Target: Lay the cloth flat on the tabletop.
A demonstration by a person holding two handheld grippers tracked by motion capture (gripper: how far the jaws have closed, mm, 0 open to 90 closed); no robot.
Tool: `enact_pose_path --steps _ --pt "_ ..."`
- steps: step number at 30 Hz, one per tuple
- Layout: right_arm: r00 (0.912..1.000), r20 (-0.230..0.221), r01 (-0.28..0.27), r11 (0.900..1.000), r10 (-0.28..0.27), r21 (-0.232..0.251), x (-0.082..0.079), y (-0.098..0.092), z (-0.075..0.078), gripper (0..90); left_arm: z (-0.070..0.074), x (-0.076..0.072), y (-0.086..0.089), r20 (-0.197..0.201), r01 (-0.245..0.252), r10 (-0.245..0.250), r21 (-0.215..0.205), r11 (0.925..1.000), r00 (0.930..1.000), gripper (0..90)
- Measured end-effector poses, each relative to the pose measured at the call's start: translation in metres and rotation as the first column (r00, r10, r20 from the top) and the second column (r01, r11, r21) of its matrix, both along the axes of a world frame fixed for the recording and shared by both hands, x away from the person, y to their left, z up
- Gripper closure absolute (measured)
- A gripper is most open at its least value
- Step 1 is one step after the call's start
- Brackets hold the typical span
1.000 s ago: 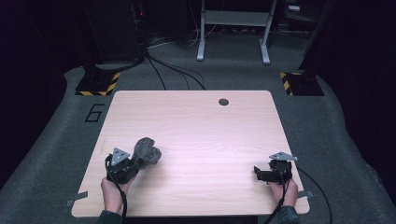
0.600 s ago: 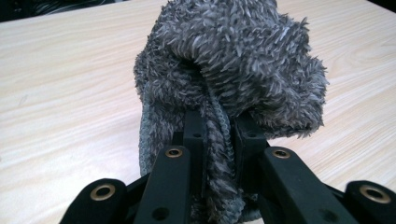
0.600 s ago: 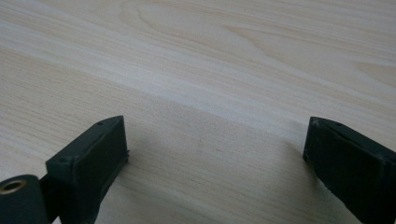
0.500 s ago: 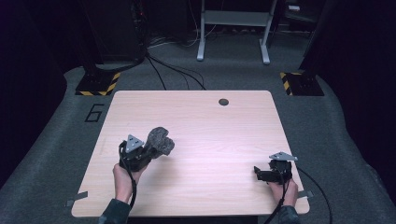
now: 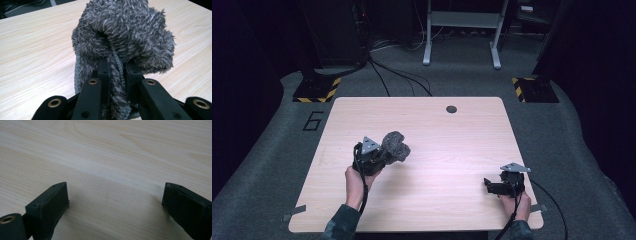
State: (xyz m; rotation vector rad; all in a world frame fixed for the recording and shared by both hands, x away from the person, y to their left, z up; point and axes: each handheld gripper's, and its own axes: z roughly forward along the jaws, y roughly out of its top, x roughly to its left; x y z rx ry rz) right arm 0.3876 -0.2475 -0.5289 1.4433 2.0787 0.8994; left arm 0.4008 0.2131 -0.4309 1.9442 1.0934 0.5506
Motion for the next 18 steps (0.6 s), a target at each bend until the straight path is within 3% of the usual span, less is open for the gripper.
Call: enact_pose_path --steps 11,18 --pt "1.0 0.0 0.0 1.0 0.0 0.001 0.0 0.0 0.0 6.5 -0.014 0.01 -0.027 -0.037 0.042 -0.041 0.016 0.999 0.9985 77.5" --pt "1.0 0.005 0.0 1.0 0.0 -0.001 0.0 0.0 0.0 7.2 -0.022 0.013 -0.035 -0.058 0.051 -0.05 0.011 0.9987 0.9971 77.2"
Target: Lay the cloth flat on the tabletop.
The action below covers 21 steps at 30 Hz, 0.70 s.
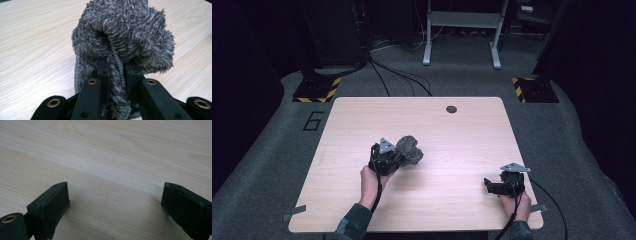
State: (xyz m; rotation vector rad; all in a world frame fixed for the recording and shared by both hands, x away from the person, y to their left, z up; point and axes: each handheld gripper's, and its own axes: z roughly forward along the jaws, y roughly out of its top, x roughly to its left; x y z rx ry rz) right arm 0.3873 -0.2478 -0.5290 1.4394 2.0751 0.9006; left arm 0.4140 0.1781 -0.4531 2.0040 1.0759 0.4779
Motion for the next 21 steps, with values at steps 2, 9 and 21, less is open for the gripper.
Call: enact_pose_path --steps 2,9,21 --pt "1.0 0.0 0.0 1.0 0.0 0.0 0.0 0.0 0.0 7.3 -0.003 0.001 -0.003 -0.008 0.007 -0.007 0.003 1.0 0.9999 77.2" --pt "1.0 0.001 0.0 1.0 0.0 0.0 0.0 0.0 0.0 7.3 -0.013 0.007 -0.013 -0.029 0.005 -0.005 -0.01 0.9999 0.9996 76.8" --pt "1.0 0.001 0.0 1.0 0.0 0.0 0.0 0.0 0.0 7.3 -0.032 0.013 -0.028 -0.081 0.017 -0.017 0.001 0.9998 0.9966 75.2"
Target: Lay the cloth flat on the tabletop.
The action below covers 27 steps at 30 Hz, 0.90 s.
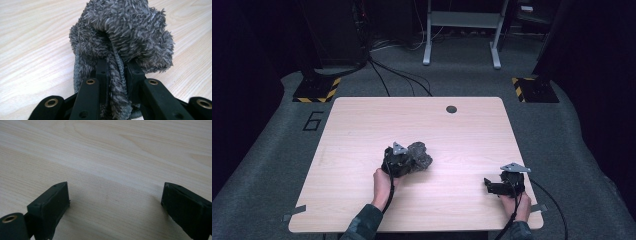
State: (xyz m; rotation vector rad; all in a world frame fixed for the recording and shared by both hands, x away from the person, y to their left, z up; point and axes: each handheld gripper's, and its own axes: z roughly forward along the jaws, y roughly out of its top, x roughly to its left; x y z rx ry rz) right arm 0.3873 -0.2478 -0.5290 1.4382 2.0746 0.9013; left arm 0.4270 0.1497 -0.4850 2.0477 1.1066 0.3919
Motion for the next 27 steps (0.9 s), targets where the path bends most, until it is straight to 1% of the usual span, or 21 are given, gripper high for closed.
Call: enact_pose_path --steps 1,2,4,6,7,8,9,10,12,13,14,17,18,19,20,21,22,23,25,26,27 --pt "1.0 -0.001 -0.001 1.0 0.001 0.0 0.0 0.0 0.0 7.3 -0.001 0.001 -0.001 -0.005 0.001 -0.001 0.006 1.0 1.0 74.6" --pt "1.0 0.0 -0.001 1.0 0.001 0.001 0.0 0.0 0.0 7.4 -0.003 0.001 -0.002 -0.013 0.002 -0.002 -0.001 1.0 0.9999 74.0" --pt "1.0 -0.001 -0.001 1.0 0.001 0.001 0.0 0.0 0.0 7.4 -0.007 0.003 -0.004 -0.017 0.004 -0.003 0.011 0.9999 0.9999 72.1" --pt "1.0 0.0 -0.001 1.0 0.001 0.0 0.0 0.0 0.0 7.3 -0.01 0.003 -0.007 -0.028 0.006 -0.006 0.001 1.0 0.9996 68.1" --pt "1.0 -0.001 -0.001 1.0 0.001 0.0 0.0 0.0 0.0 7.4 -0.011 0.003 -0.007 -0.036 0.015 -0.015 0.012 0.9998 0.9992 64.3" --pt "1.0 0.0 -0.002 1.0 0.002 0.0 0.0 0.0 0.0 7.4 -0.012 0.003 -0.008 -0.033 0.013 -0.012 0.017 0.9998 0.9994 56.7" --pt "1.0 -0.001 -0.001 1.0 0.001 0.0 0.0 0.0 0.0 7.4 -0.013 0.002 -0.009 -0.034 0.002 -0.002 0.005 1.0 0.9994 52.7" --pt "1.0 0.0 -0.001 1.0 0.001 0.001 0.0 0.0 0.0 7.4 -0.013 0.002 -0.009 -0.039 0.002 -0.002 0.006 1.0 0.9993 46.8" --pt "1.0 0.0 -0.001 1.0 0.001 0.001 0.0 0.0 0.0 7.5 -0.011 -0.001 -0.008 -0.022 -0.001 0.001 0.012 0.9999 0.9997 35.1" --pt "1.0 0.0 -0.002 1.0 0.002 0.001 0.0 0.0 0.0 7.5 -0.009 -0.003 -0.007 -0.018 -0.003 0.003 0.0 1.0 0.9998 32.3" --pt "1.0 0.0 -0.003 1.0 0.003 0.001 0.0 0.0 0.0 7.7 -0.008 -0.004 -0.006 -0.012 -0.001 0.001 0.008 1.0 0.9999 28.8" --pt "1.0 -0.002 -0.001 1.0 0.001 -0.001 0.0 0.0 0.001 7.9 -0.003 -0.011 0.003 -0.004 -0.013 0.013 -0.012 0.9998 0.9999 24.6" --pt "1.0 0.0 -0.006 1.0 0.006 -0.003 0.0 0.0 0.001 8.1 -0.002 -0.012 0.007 0.001 -0.01 0.01 -0.012 0.9999 1.0 23.8" --pt "1.0 -0.001 -0.007 1.0 0.007 -0.004 0.0 0.0 0.001 8.1 -0.002 -0.014 0.01 0.001 -0.013 0.013 -0.022 0.9997 0.9999 23.7" --pt "1.0 -0.001 -0.008 1.0 0.008 -0.004 0.0 0.0 0.001 8.1 -0.002 -0.016 0.017 0.003 -0.021 0.021 -0.023 0.9995 0.9998 23.4" --pt "0.9999 -0.012 0.0 1.0 0.0 0.001 0.0 0.001 0.002 8.4 -0.001 -0.017 0.021 0.002 -0.018 0.018 -0.016 0.9997 0.9998 23.3" --pt "0.9999 -0.013 -0.003 1.0 0.003 -0.001 0.001 0.001 0.002 9.2 -0.001 -0.018 0.024 0.001 -0.03 0.03 -0.026 0.9992 0.9996 23.4" --pt "0.9999 -0.016 -0.005 1.0 0.005 -0.001 0.0 0.001 0.003 9.8 -0.001 -0.019 0.028 -0.002 -0.031 0.031 -0.027 0.9992 0.9995 23.5" --pt "0.9996 -0.027 -0.012 1.0 0.012 0.026 0.0 0.004 0.004 9.2 -0.001 -0.021 0.033 0.002 -0.041 0.041 -0.032 0.9987 0.9992 23.8" --pt "0.9994 -0.029 -0.017 0.998 0.019 0.063 -0.001 0.007 0.005 9.8 -0.002 -0.021 0.036 0.0 -0.038 0.038 -0.026 0.9989 0.9993 24.0" --pt "0.9993 -0.024 -0.027 0.996 0.029 0.083 -0.002 0.012 0.007 10.5 -0.003 -0.022 0.038 -0.003 -0.047 0.047 -0.031 0.9984 0.9989 24.2"
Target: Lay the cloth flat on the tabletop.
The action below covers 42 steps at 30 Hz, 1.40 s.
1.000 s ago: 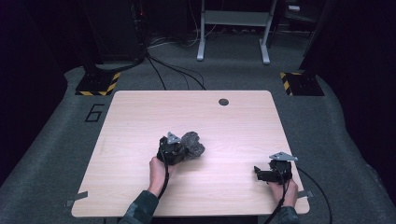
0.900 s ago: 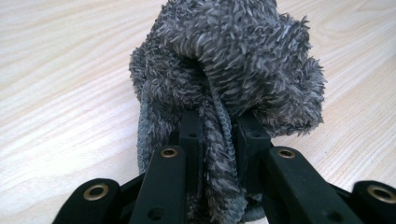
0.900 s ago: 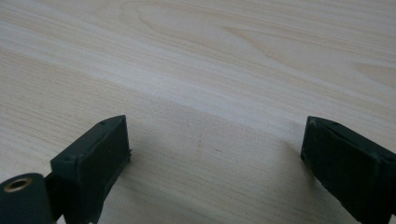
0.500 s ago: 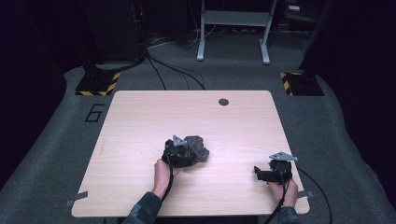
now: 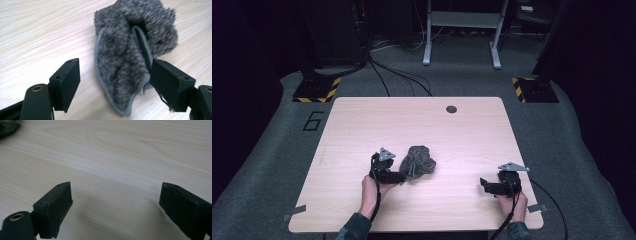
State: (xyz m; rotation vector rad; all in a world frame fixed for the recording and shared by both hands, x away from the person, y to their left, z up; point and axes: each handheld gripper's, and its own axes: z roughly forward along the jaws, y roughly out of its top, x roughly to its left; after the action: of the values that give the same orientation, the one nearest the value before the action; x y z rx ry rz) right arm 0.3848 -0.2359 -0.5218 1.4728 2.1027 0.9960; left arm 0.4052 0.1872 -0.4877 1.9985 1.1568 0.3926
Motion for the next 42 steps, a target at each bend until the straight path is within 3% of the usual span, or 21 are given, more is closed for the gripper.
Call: enact_pose_path --steps 5,11,13,17,18,22,26,29,30,33,37,38,39,42 --pt "0.9966 0.01 -0.082 0.996 0.081 0.046 -0.004 0.038 0.016 13.0 -0.004 -0.003 0.004 -0.007 0.012 -0.012 0.018 0.9998 0.9999 24.5" --pt "0.983 0.022 -0.183 0.979 0.182 0.091 -0.009 0.087 0.031 15.6 -0.008 -0.01 0.005 -0.018 0.033 -0.032 0.032 0.999 0.9993 24.9" --pt "0.9756 0.019 -0.219 0.969 0.219 0.109 -0.011 0.102 0.034 17.6 -0.01 -0.011 0.004 -0.022 0.05 -0.049 0.048 0.9976 0.9986 25.8" --pt "0.9579 0.034 -0.287 0.955 0.285 0.075 -0.014 0.136 0.039 24.1 -0.013 -0.012 0.001 -0.032 0.066 -0.065 0.058 0.9961 0.9974 28.4" --pt "0.9506 0.038 -0.31 0.947 0.308 0.081 -0.013 0.144 0.04 25.6 -0.013 -0.011 0.001 -0.032 0.079 -0.077 0.071 0.9944 0.9966 29.2" --pt "0.9335 0.032 -0.359 0.929 0.357 0.089 -0.007 0.17 0.044 36.6 -0.014 -0.011 -0.001 -0.043 0.094 -0.091 0.075 0.9927 0.9949 38.0" --pt "0.9212 0.028 -0.389 0.918 0.388 0.078 -0.004 0.193 0.044 46.4 -0.017 -0.01 0.001 -0.05 0.112 -0.109 0.075 0.9908 0.9928 46.6" --pt "0.9214 0.011 -0.388 0.919 0.388 0.065 -0.003 0.209 0.041 48.3 -0.019 -0.009 0.001 -0.062 0.126 -0.122 0.081 0.9887 0.9906 52.6" --pt "0.9178 0.008 -0.397 0.916 0.397 0.052 -0.002 0.213 0.039 49.1 -0.019 -0.009 0.0 -0.061 0.128 -0.124 0.082 0.9884 0.9905 54.2" --pt "0.9268 -0.018 -0.375 0.927 0.375 0.02 0.002 0.222 0.032 51.6 -0.022 -0.008 -0.001 -0.072 0.141 -0.135 0.098 0.9851 0.9883 59.0" --pt "0.9309 -0.017 -0.365 0.931 0.365 -0.019 0.01 0.228 0.024 59.7 -0.026 -0.009 -0.005 -0.065 0.142 -0.136 0.102 0.9845 0.9886 68.5" --pt "0.9359 -0.042 -0.35 0.937 0.35 -0.012 0.01 0.23 0.024 61.7 -0.026 -0.009 -0.006 -0.062 0.137 -0.131 0.101 0.9853 0.9894 70.4" --pt "0.932 -0.033 -0.362 0.932 0.361 -0.029 0.013 0.23 0.021 63.5 -0.026 -0.009 -0.007 -0.064 0.144 -0.137 0.108 0.9837 0.9885 72.8" --pt "0.9351 -0.043 -0.353 0.935 0.352 -0.022 0.013 0.233 0.018 73.5 -0.026 -0.009 -0.008 -0.053 0.136 -0.131 0.111 0.9845 0.99 78.8"
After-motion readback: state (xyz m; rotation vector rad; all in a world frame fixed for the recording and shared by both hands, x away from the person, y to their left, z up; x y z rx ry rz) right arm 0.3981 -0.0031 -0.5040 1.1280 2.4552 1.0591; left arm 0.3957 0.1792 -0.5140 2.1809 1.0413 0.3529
